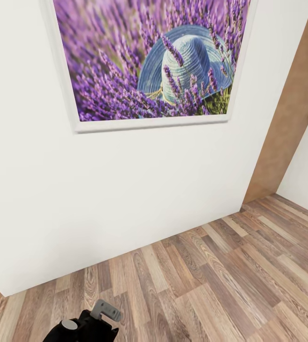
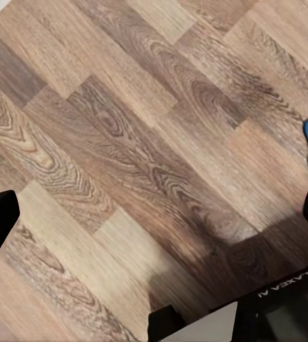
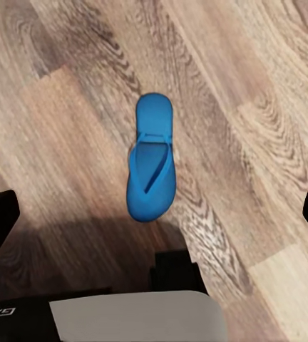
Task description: In the bedroom, move the book from the bed onto either nightstand, and place the two sandals side by side next to the bed.
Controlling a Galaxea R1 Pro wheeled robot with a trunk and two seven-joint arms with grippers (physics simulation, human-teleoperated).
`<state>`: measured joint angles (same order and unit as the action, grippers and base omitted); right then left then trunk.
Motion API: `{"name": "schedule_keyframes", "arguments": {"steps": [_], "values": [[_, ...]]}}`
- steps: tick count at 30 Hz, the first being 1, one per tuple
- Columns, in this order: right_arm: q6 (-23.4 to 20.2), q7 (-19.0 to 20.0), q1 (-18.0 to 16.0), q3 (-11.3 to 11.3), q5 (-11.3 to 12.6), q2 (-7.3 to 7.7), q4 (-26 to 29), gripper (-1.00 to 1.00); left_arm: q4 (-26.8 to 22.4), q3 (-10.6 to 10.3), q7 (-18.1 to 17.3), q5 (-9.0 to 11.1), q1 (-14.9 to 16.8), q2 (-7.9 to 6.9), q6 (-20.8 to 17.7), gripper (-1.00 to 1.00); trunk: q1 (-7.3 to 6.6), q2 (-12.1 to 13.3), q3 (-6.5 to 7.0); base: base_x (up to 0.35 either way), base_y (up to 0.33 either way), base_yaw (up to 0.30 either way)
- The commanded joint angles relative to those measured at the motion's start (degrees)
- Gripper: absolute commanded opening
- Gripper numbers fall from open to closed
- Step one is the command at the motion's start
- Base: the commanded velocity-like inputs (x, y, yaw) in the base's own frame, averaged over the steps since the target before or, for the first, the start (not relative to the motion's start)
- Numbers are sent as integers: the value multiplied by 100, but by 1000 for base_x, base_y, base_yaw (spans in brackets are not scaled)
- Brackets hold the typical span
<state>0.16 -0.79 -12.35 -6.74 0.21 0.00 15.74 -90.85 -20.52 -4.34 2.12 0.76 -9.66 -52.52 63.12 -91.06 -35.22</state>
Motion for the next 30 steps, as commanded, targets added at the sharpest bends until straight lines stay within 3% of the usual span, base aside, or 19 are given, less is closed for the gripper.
{"name": "schedule_keyframes", "arguments": {"steps": [1, 8, 17, 30], "values": [[2, -6, -3, -15, 3, -2, 1, 100, -5, -5, 3, 19, 5, -4, -24, 100, 22, -44, -24, 0, 0, 0], [-110, -12, -187, -19, 2, 7, 15, 100, 2, -5, 13, 12, 9, -2, 48, 100, 176, -325, -150, 0, 0, 0], [-708, -14, -510, -18, -1, -40, 13, 100, 85, -6, 7, -13, 11, -1, 83, 100, 374, -686, -311, 0, 0, 0], [-862, -15, -590, -40, 4, -106, -11, 100, 151, -35, 3, -19, 12, 0, 95, 100, 659, -1207, -545, 0, 0, 0]]}}
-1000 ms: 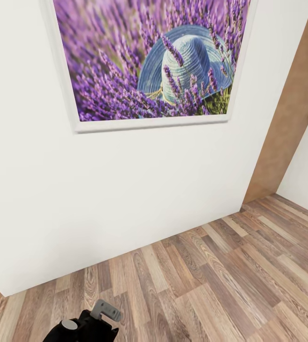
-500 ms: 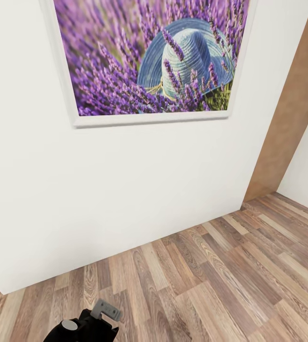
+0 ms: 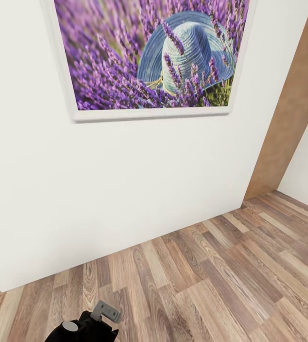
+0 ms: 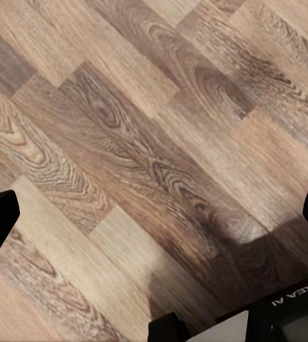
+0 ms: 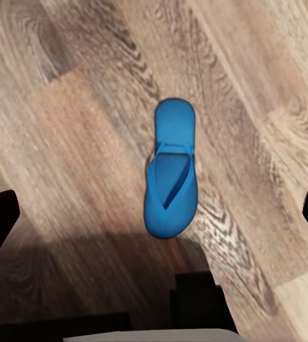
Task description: In the bedroom, move the book from the bed onto either nightstand, and place the two sandals side by side next to the bed.
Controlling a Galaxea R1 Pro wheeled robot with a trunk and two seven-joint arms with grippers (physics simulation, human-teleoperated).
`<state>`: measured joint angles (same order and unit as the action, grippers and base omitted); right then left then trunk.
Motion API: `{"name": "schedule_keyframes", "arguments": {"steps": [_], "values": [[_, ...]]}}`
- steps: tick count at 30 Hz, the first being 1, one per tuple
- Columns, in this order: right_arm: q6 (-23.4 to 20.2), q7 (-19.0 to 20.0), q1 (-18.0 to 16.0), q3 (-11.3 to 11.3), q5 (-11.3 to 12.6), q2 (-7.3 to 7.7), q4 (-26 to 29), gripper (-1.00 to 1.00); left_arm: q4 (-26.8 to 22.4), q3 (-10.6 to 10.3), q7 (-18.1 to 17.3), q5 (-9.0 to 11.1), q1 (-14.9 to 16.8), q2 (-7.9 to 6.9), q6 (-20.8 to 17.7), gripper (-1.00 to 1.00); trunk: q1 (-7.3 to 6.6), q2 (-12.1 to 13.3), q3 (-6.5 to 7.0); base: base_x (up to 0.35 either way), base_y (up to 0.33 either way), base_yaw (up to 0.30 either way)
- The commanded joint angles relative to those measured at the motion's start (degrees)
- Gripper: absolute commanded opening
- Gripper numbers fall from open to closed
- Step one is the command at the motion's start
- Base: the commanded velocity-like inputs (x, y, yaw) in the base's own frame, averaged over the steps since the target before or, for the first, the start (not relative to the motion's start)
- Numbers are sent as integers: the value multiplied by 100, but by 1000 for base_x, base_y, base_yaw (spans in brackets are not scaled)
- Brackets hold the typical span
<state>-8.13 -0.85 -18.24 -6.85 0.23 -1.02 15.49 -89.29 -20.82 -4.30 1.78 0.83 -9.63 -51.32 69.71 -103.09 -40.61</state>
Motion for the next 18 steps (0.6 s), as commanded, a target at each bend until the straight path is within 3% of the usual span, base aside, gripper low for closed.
{"name": "schedule_keyframes", "arguments": {"steps": [1, 9, 18], "values": [[-38, -8, -3, -30, 3, -6, 12, 100, -3, -6, 0, 19, 5, -4, -26, 100, 22, -44, -24, 0, 0, 0], [21, -5, -10, -45, 4, -8, 6, 100, 5, -9, 0, 38, 5, -4, -22, 100, 198, -365, -168, 0, 0, 0], [418, -4, -12, -40, -1, -16, -17, 100, 4, -10, 0, 41, 5, -4, -19, 100, 395, -726, -329, 0, 0, 0]]}}
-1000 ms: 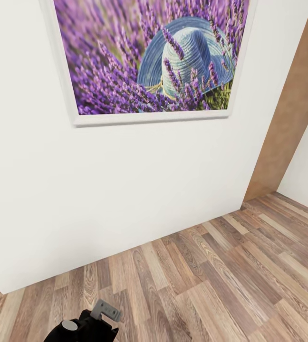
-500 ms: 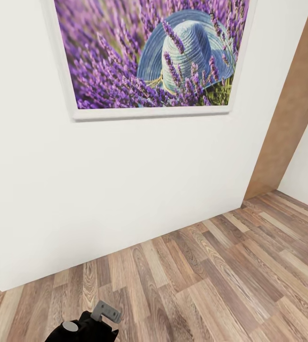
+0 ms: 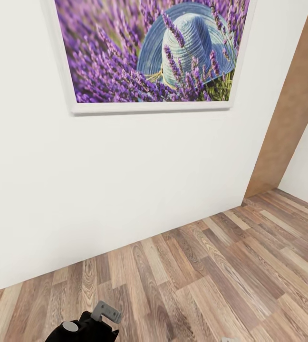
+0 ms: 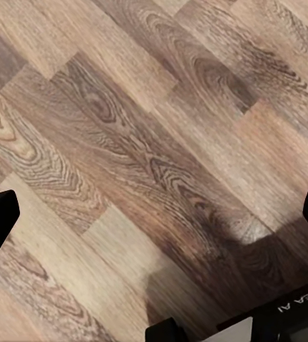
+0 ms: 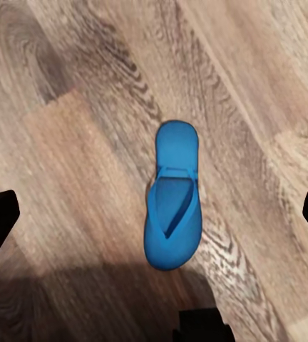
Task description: In the bedroom, move the book from the bed onto either nightstand, and place the two sandals side by side next to the bed.
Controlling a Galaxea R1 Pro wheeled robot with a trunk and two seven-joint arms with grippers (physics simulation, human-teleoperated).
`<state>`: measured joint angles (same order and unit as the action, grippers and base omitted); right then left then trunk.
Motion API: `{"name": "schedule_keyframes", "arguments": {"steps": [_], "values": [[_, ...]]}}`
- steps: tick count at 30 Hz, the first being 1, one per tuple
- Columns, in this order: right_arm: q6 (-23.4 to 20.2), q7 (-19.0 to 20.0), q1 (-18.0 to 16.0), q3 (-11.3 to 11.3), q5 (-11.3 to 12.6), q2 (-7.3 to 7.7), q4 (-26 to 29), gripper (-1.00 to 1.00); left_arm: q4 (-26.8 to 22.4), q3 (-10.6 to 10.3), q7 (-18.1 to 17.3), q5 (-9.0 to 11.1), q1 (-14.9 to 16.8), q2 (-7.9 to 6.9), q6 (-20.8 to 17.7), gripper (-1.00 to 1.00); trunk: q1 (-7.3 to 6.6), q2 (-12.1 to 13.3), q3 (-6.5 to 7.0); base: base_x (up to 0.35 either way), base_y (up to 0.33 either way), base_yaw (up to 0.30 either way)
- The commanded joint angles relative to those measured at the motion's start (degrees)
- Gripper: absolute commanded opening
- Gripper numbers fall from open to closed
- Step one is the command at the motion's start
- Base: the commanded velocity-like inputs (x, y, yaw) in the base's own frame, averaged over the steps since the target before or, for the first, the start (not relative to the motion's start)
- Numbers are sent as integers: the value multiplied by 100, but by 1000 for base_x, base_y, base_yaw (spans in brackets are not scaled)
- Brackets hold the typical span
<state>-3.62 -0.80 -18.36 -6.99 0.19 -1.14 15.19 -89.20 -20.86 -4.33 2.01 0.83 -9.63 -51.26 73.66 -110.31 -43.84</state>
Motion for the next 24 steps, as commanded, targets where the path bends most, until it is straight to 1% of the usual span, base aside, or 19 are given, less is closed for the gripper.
{"name": "schedule_keyframes", "arguments": {"steps": [1, 11, 24], "values": [[10, -8, 0, -26, 1, -5, -2, 100, -4, -5, 2, 18, 5, -4, -25, 100, 22, -44, -24, 0, 0, 0], [126, -10, -1, -48, 6, 19, -208, 100, -3, -10, 4, 9, 5, -4, -24, 100, 241, -445, -203, 0, 0, 0], [128, -16, -1, -55, 7, 33, -270, 100, -2, -25, 10, 2, 5, -3, -24, 100, 527, -966, -437, 0, 0, 0]]}}
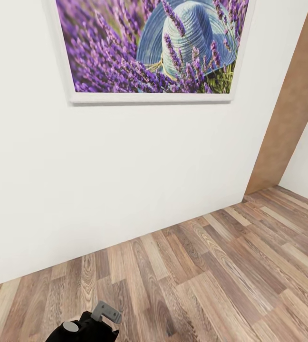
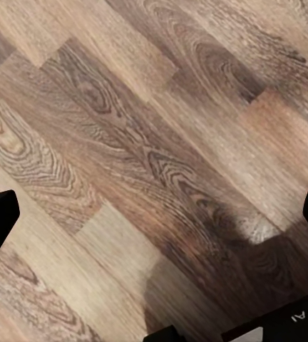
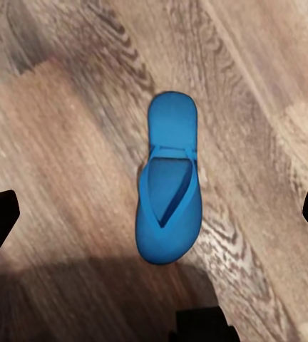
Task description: In the bedroom, move the book from the bed onto either nightstand, and place the two sandals side by side next to the bed.
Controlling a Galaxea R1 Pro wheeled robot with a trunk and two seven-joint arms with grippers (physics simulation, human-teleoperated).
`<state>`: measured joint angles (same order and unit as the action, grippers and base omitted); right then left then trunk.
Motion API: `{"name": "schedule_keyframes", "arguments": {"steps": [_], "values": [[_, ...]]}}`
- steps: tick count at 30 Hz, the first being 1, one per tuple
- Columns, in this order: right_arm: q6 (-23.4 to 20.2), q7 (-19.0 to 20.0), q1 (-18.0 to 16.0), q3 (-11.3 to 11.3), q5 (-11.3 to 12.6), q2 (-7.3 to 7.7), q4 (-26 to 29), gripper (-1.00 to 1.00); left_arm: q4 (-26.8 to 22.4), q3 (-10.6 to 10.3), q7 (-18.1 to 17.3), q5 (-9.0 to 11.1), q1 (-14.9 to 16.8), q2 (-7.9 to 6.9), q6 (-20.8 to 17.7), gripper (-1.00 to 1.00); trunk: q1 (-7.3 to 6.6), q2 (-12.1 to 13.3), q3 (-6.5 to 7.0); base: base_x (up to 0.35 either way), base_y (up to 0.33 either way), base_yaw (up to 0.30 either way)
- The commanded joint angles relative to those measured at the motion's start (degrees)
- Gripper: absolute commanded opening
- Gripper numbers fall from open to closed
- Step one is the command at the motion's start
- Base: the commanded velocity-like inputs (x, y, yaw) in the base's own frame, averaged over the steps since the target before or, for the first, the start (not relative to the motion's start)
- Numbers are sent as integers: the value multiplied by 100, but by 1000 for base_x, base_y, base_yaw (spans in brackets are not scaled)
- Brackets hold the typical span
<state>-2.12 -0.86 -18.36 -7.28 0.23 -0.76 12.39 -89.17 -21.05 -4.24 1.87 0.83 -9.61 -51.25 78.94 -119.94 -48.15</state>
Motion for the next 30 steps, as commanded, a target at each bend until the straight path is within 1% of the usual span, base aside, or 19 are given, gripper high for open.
{"name": "schedule_keyframes", "arguments": {"steps": [1, 19, 23, 25, 26, 28, 30], "values": [[-23, -9, -1, -27, 3, -4, 7, 100, -5, -7, 1, 16, 5, -4, -25, 100, 22, -44, -24, 0, 0, 0], [-25, -10, -1, -28, 3, 4, -13, 100, -39, -12, -12, 44, 5, -5, -34, 100, 417, -766, -347, 0, 0, 0], [-26, -10, -1, -28, 3, 3, -18, 100, -64, -14, -22, 53, 6, 14, -44, 100, 505, -926, -419, 0, 0, 0], [-26, -10, -1, -28, 3, 1, -55, 100, -82, -24, -20, 55, 20, 90, -50, 100, 549, -1006, -455, 0, 0, 0], [-26, -10, -1, -28, 3, 1, -55, 100, -82, -24, -20, 55, 20, 90, -50, 100, 571, -1047, -473, 0, 0, 0], [-26, -10, -1, -25, 3, 0, -107, 100, -100, -35, -7, 34, 57, 230, -50, 100, 615, -1127, -508, 0, 0, 0], [-26, -10, -1, -23, 3, -1, -144, 100, -113, -32, 20, 2, 126, 372, -51, 100, 615, -1127, -508, 0, 0, 0]]}}
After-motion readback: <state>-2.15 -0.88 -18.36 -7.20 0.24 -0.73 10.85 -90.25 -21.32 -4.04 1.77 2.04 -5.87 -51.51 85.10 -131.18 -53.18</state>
